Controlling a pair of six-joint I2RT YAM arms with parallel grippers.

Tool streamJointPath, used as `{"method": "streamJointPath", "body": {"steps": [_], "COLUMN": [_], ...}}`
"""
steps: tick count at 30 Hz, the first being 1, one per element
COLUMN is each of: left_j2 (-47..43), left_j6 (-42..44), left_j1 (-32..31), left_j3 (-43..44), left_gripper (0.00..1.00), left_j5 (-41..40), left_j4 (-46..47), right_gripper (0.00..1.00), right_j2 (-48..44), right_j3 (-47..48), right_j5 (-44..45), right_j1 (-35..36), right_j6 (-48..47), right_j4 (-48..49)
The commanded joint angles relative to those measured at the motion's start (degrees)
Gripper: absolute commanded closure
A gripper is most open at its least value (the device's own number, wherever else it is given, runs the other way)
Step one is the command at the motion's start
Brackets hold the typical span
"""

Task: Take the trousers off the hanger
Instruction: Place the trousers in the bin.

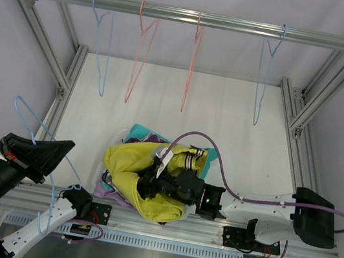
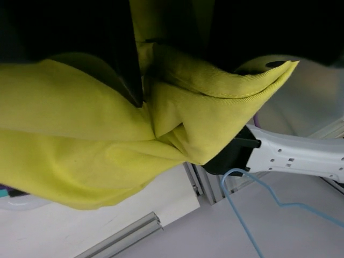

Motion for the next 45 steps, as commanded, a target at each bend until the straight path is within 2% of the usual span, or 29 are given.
{"method": "streamJointPath", "body": {"steps": [1, 3, 4, 8, 12, 18, 22, 24, 25, 30, 33, 37, 39, 42, 45], "left_j2": [0.54, 0.72, 0.98, 1.77, 2.74, 4.24, 4.68, 4.77, 4.94, 4.59, 4.15, 3.63, 3.1, 2.92, 2.92], "left_j6": [-0.93, -0.93, -1.19, -2.15, -2.95, -3.83, -3.74, -3.56, -3.48, -3.56, -3.56, -3.65, -3.65, -3.48, -3.39], "left_j1": [0.44, 0.35, 0.44, 0.44, 0.44, 0.44, 0.44, 0.44, 0.44, 0.44, 0.35, 0.44, 0.44, 0.44, 0.44], "left_j3": [-0.49, -0.92, -1.02, -2.07, -3.04, -3.3, -2.69, -2.08, -1.9, -1.81, -1.9, -2.16, -2.42, -2.95, -2.86], "left_gripper": [1.0, 1.0, 0.99, 0.99, 1.0, 1.0, 0.99, 1.0, 0.99, 1.0, 0.99, 0.99, 0.99, 1.0, 0.99], "left_j5": [0.96, 0.44, 0.35, 0.96, 1.49, 2.02, 1.93, 1.49, 1.4, 0.7, 0.61, 0.44, 0.35, 0.44, 0.35], "left_j4": [2.44, 2.53, 2.71, 4.11, 5.69, 6.14, 6.14, 5.87, 5.7, 5.0, 4.64, 4.29, 4.29, 3.94, 3.94], "right_gripper": [0.46, 0.42, 0.35, 0.22, 0.19, 0.18, 0.24, 0.25, 0.34, 0.51, 0.5, 0.52, 0.52, 0.53, 0.52], "right_j2": [-4.28, -7.62, -8.59, -11.85, -12.38, -16.07, -21.16, -23.1, -23.19, -17.42, -11.19, -2.21, 0.79, 2.73, -0.6], "right_j3": [10.42, 17.05, 20.3, 38.2, 50.44, 54.26, 47.69, 41.09, 39.07, 22.11, 12.97, 5.32, 2.5, 2.14, 3.8], "right_j5": [7.93, 11.63, 13.31, 19.63, 20.36, 19.31, 12.19, 9.73, 8.94, 2.26, 0.67, -6.44, -8.46, -8.56, -7.6], "right_j1": [-0.89, -0.19, -0.18, -0.79, -4.22, -4.66, -4.49, -4.49, -4.49, -4.66, -5.01, -11.67, -12.75, -13.54, -13.89], "right_j6": [-2.99, -5.2, -6.51, -15.64, -19.26, -19.72, -15.5, -13.65, -12.95, -4.87, -1.52, 3.66, 5.24, 5.69, 4.47], "right_j4": [-29.98, -38.55, -44.77, -55.01, -62.92, -64.25, -59.26, -55.92, -54.95, -45.83, -37.57, -29.2, -26.3, -27.6, -31.37]}}
